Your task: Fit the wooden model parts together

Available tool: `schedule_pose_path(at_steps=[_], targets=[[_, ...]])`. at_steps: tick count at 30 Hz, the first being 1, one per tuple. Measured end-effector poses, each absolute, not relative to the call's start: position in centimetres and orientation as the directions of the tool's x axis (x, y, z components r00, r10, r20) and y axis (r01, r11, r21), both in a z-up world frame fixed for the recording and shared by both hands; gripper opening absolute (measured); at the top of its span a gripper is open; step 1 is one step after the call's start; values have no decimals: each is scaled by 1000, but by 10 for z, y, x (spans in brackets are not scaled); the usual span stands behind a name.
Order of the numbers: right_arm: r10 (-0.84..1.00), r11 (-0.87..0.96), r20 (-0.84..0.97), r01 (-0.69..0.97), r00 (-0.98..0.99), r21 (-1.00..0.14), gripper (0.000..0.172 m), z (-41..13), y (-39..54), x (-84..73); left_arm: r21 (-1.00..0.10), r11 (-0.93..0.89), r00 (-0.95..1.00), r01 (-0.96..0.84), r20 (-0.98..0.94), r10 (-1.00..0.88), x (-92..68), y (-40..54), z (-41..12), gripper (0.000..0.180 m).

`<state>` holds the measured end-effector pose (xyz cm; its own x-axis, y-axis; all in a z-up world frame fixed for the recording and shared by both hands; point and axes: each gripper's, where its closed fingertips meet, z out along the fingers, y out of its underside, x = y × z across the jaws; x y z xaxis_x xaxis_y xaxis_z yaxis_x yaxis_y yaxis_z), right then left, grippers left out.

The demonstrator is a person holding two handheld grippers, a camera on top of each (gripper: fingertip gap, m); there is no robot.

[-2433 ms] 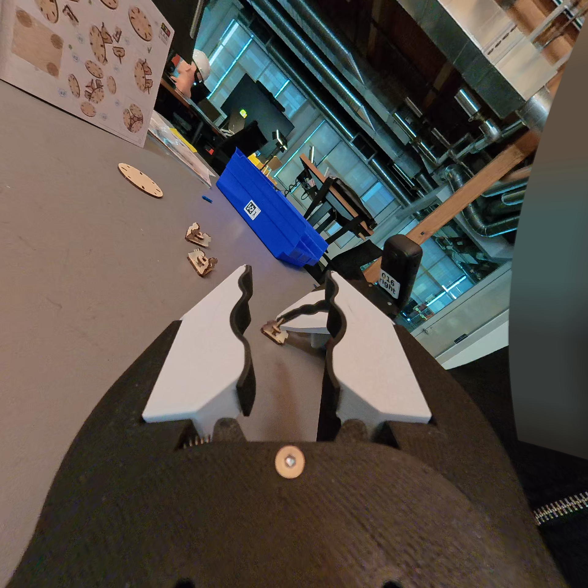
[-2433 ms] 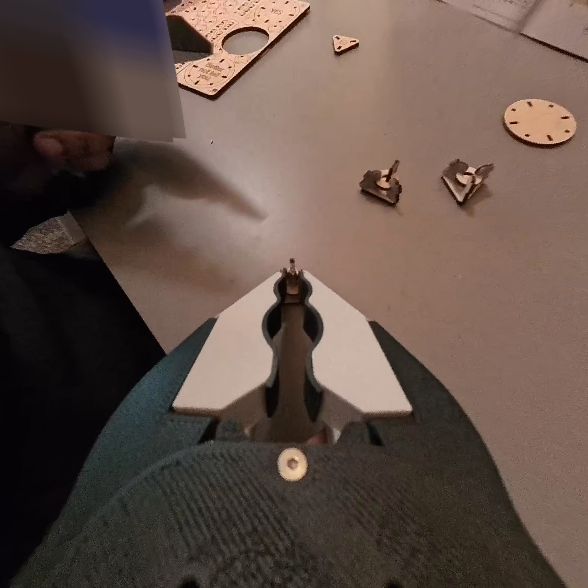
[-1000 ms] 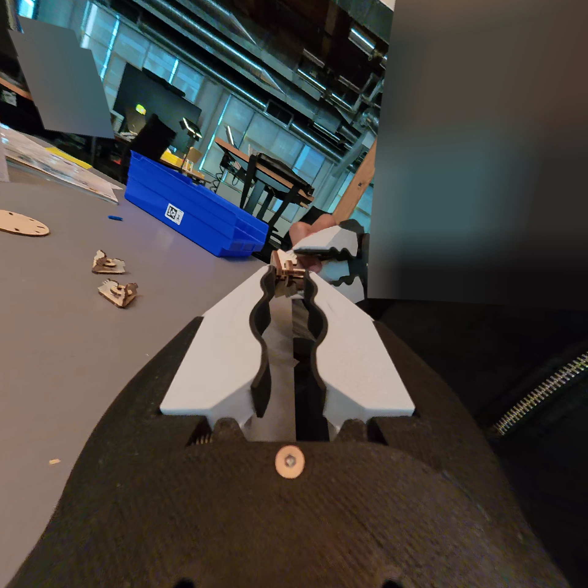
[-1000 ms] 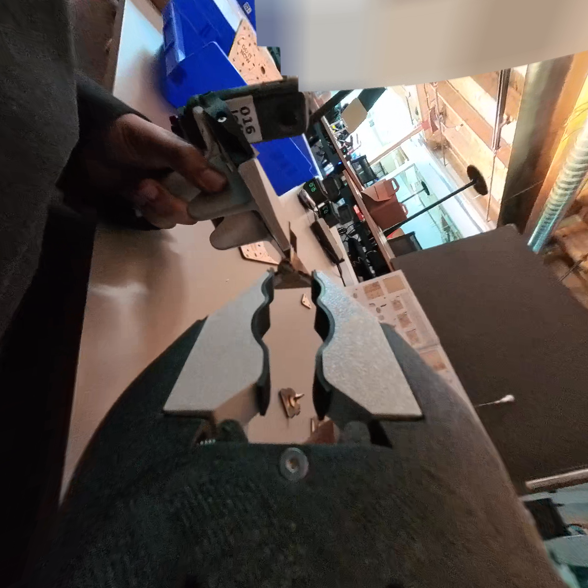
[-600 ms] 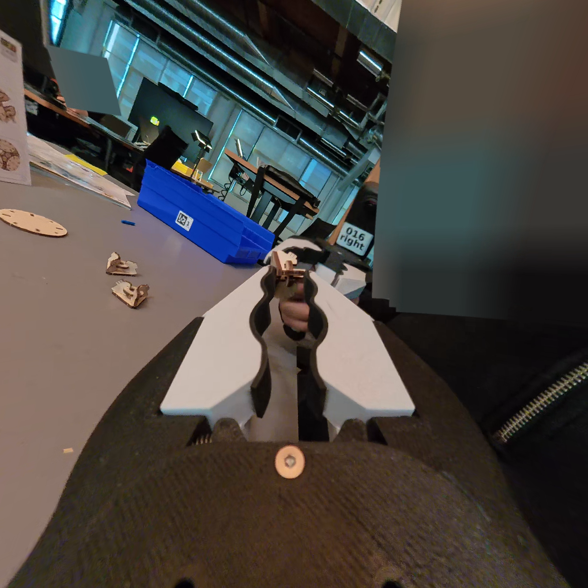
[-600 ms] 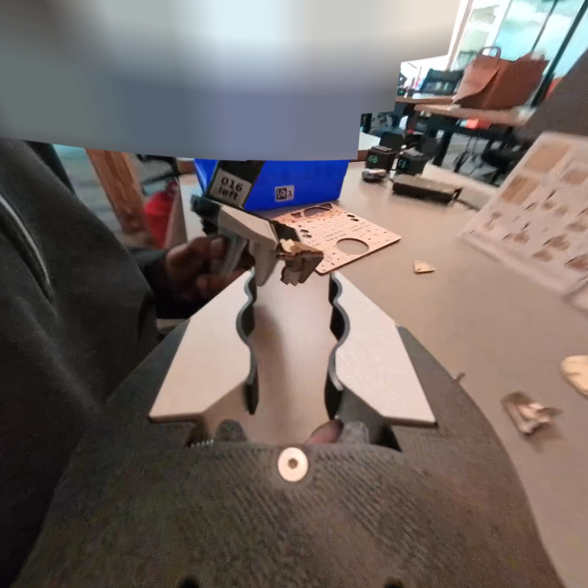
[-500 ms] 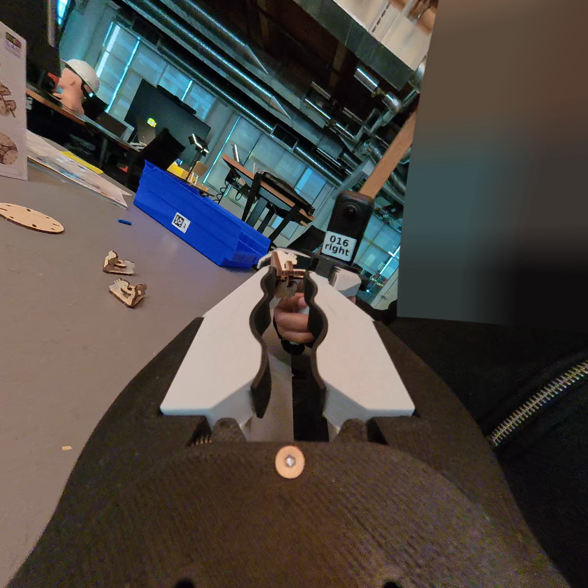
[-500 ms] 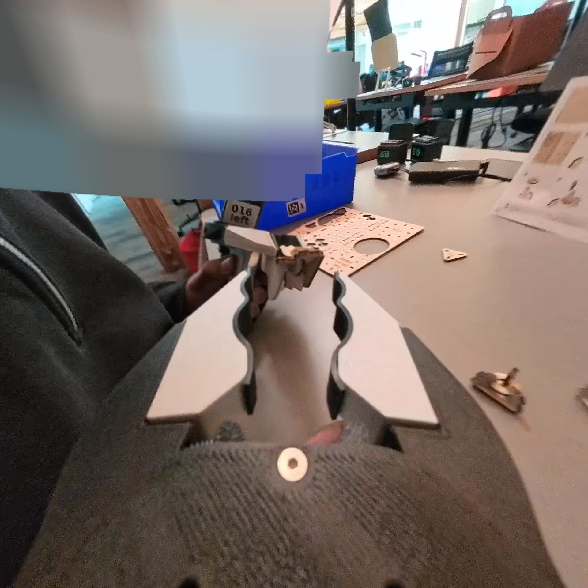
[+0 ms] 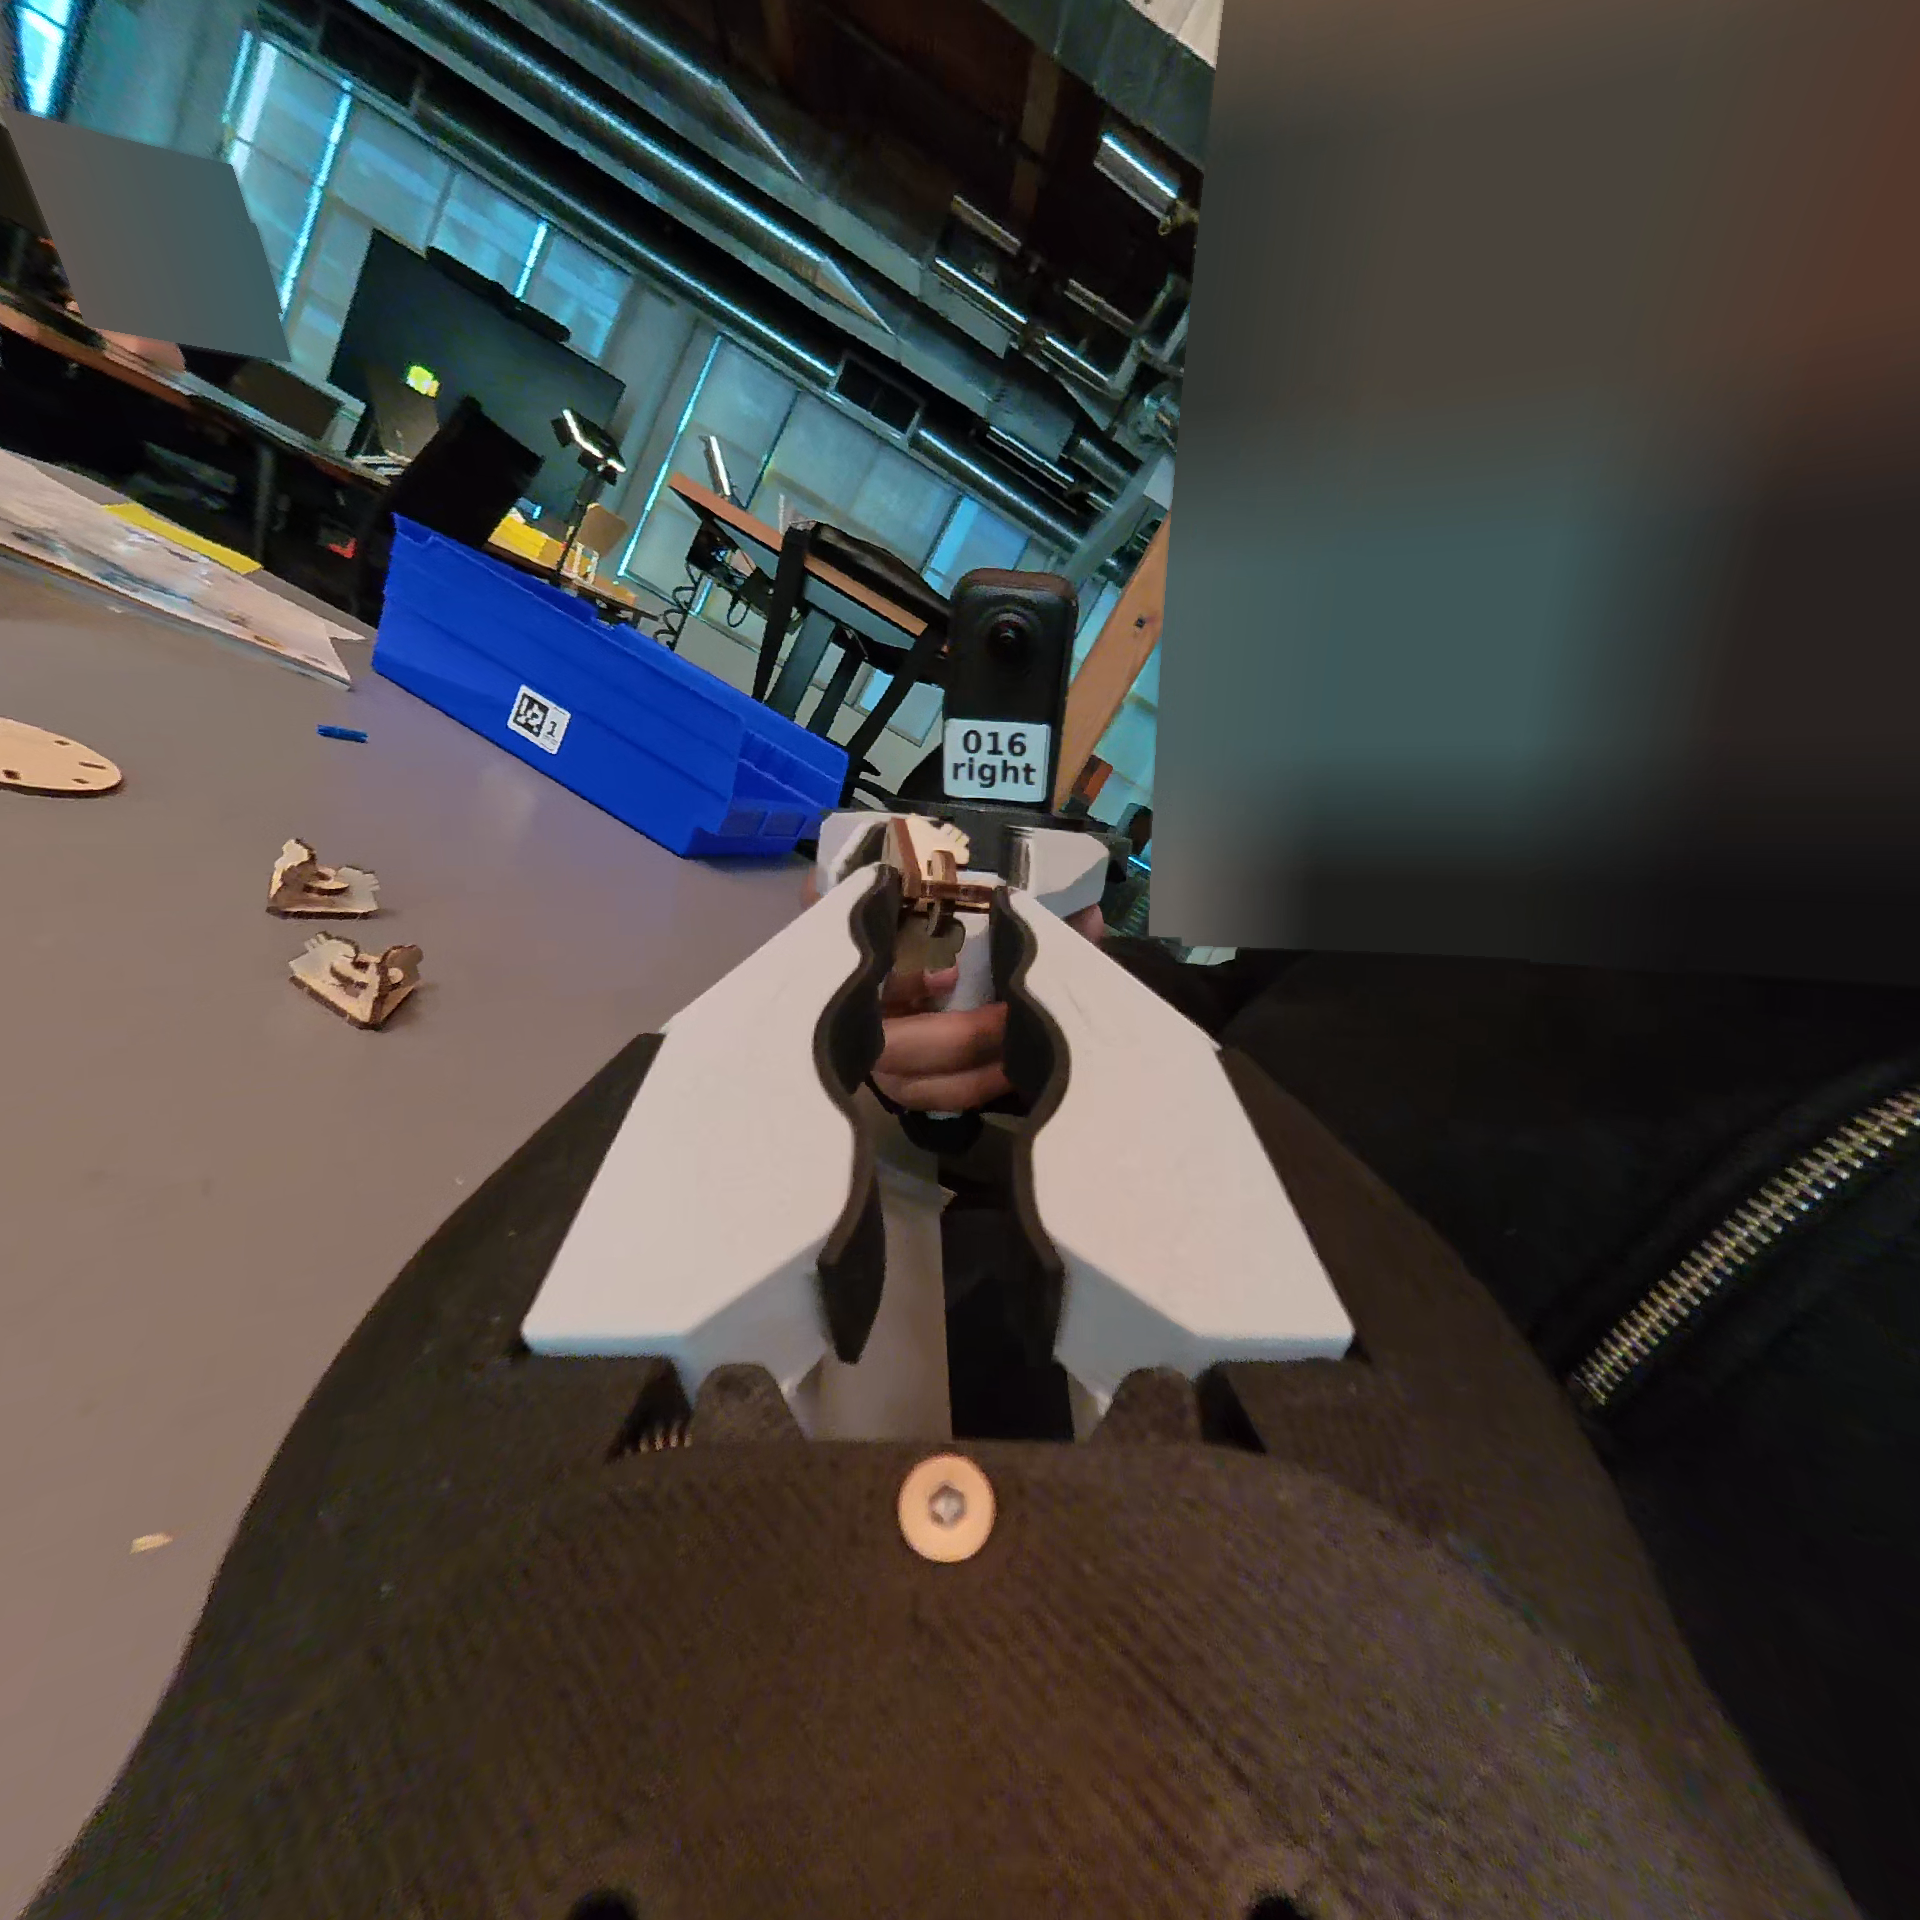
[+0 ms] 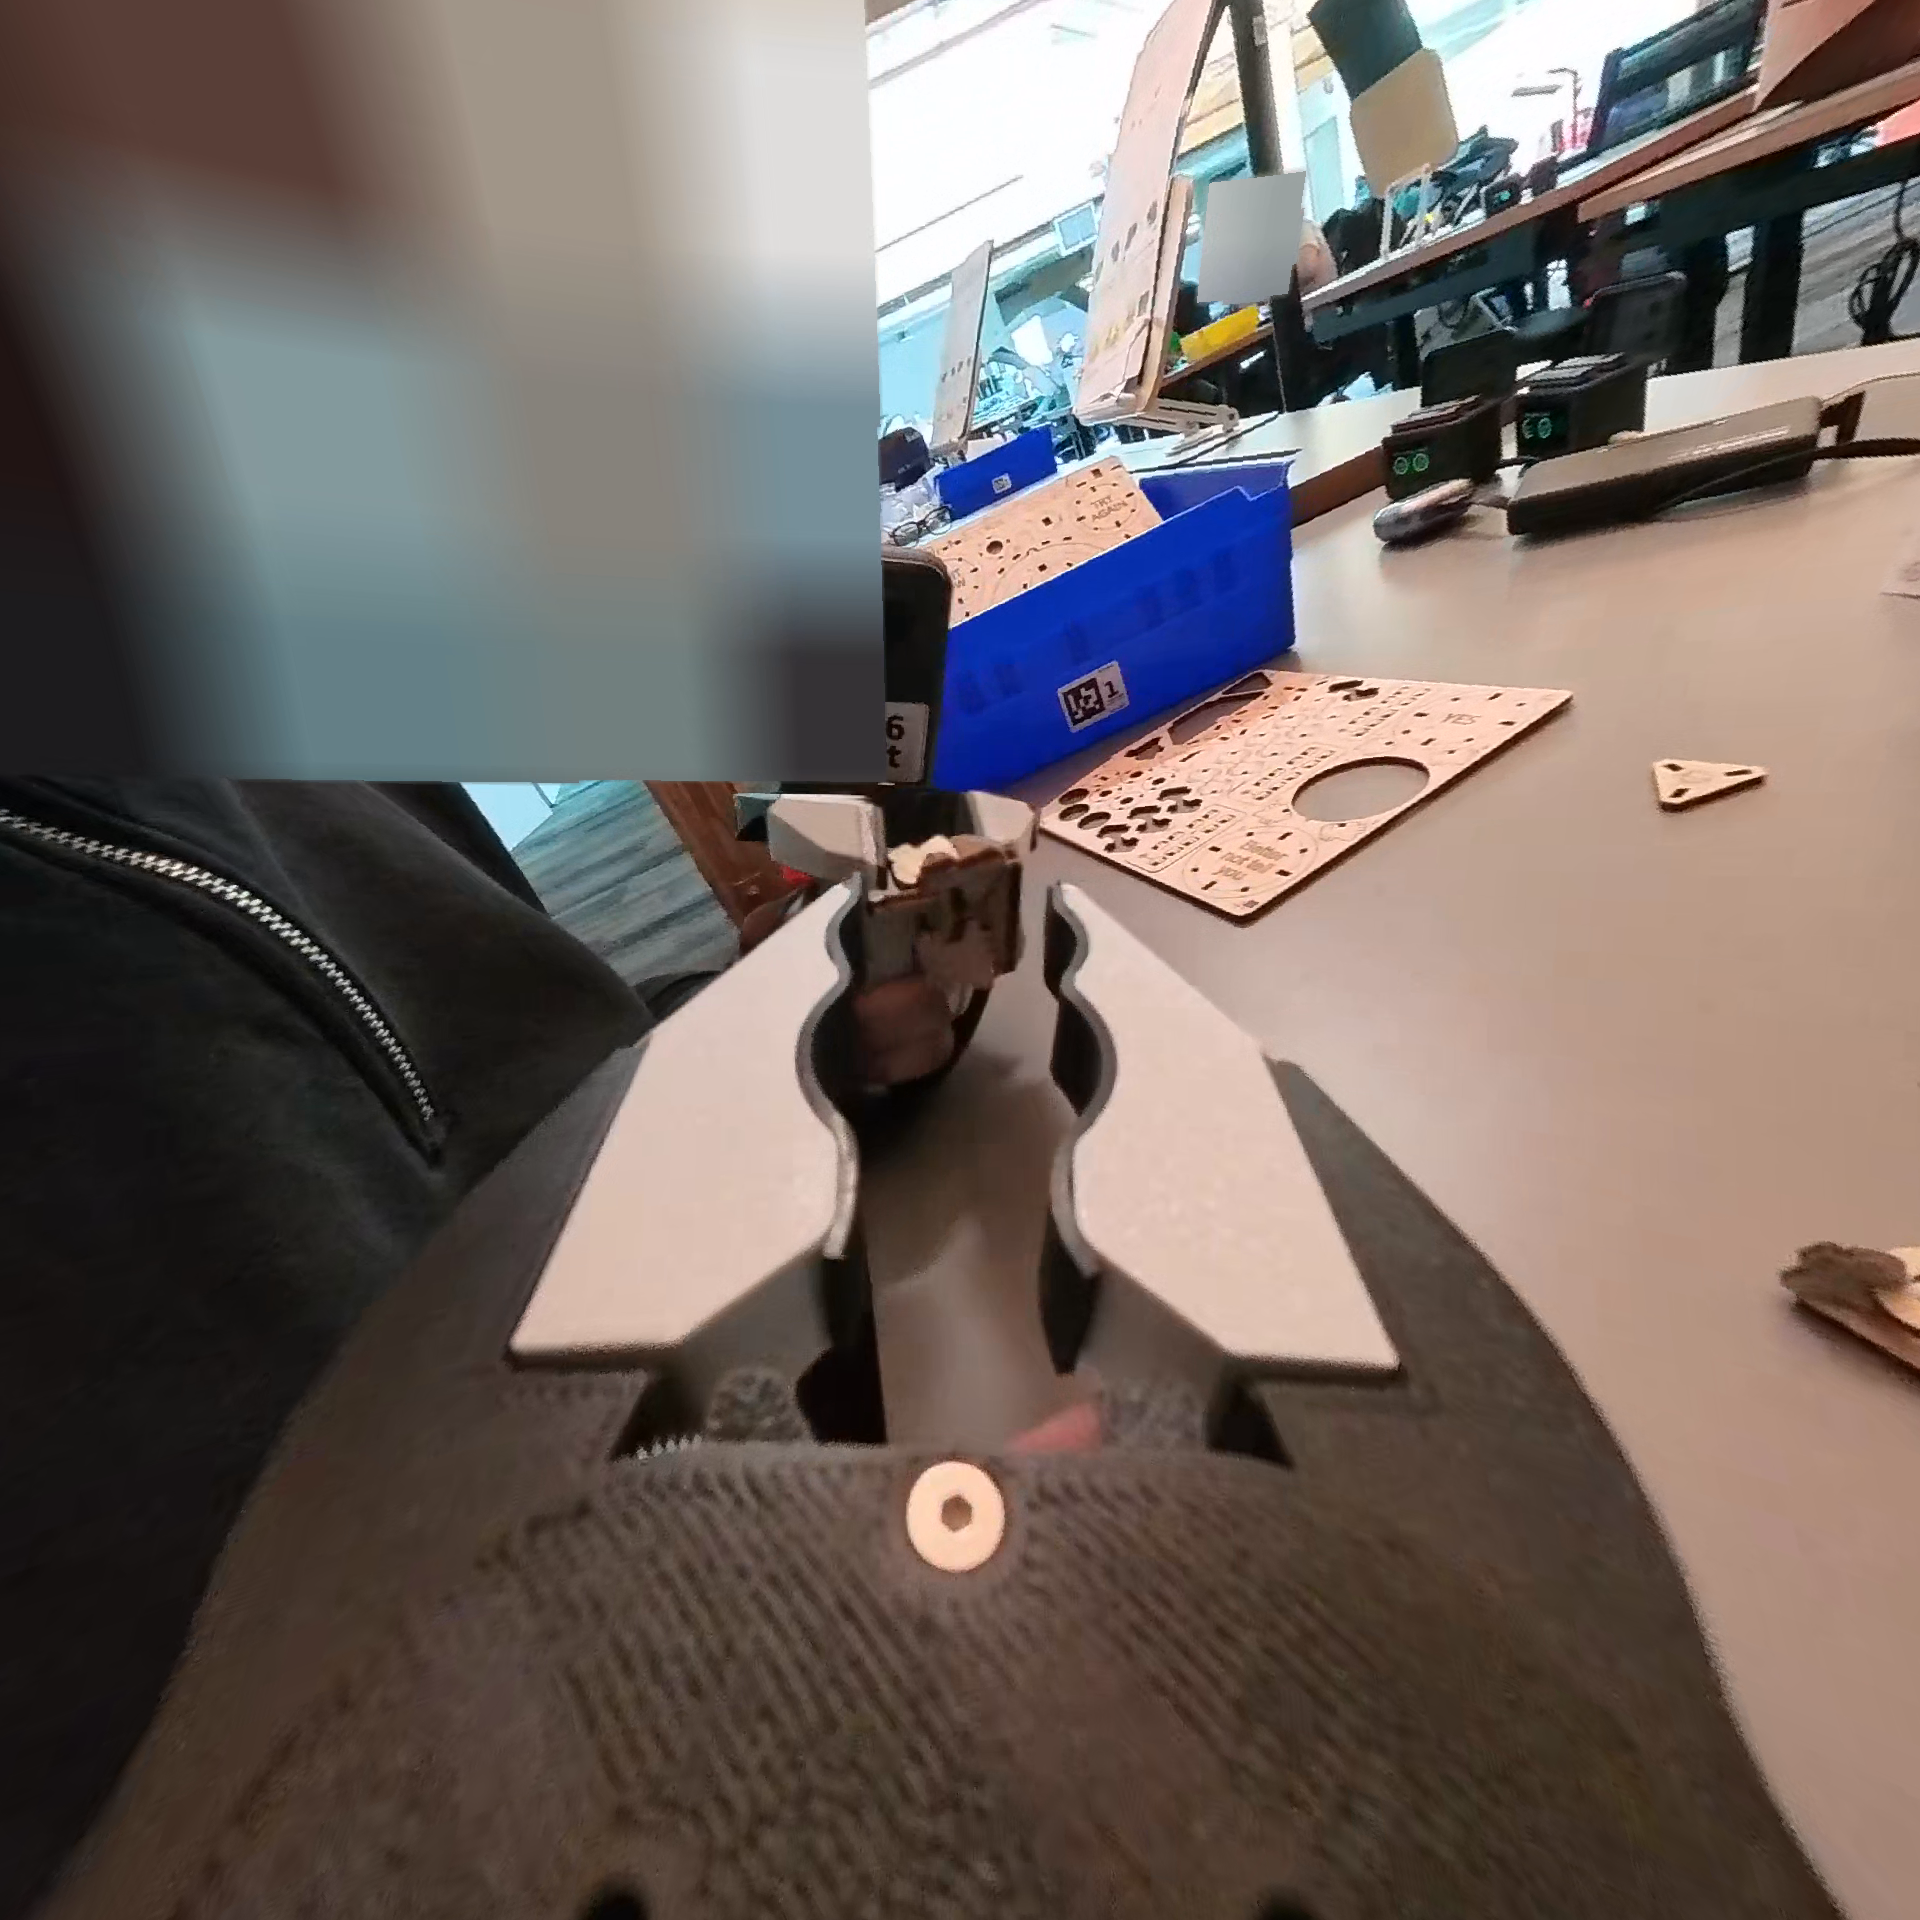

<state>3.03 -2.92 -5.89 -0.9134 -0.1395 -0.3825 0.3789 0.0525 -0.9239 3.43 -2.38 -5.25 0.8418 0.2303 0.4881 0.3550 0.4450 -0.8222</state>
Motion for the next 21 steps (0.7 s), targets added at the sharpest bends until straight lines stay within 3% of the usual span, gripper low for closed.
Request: schedule_pose_path(at_steps=[11,21], targets=[[-210,-1,-184,188,-960,-982,26,-45,-24,42,-834,410,874,369,461,153,46,-16,-50,15],[-214,57,-154,145,-965,-988,26,-51,-22,42,-870,369,877,328,425,223,45,-13,-55,15]])
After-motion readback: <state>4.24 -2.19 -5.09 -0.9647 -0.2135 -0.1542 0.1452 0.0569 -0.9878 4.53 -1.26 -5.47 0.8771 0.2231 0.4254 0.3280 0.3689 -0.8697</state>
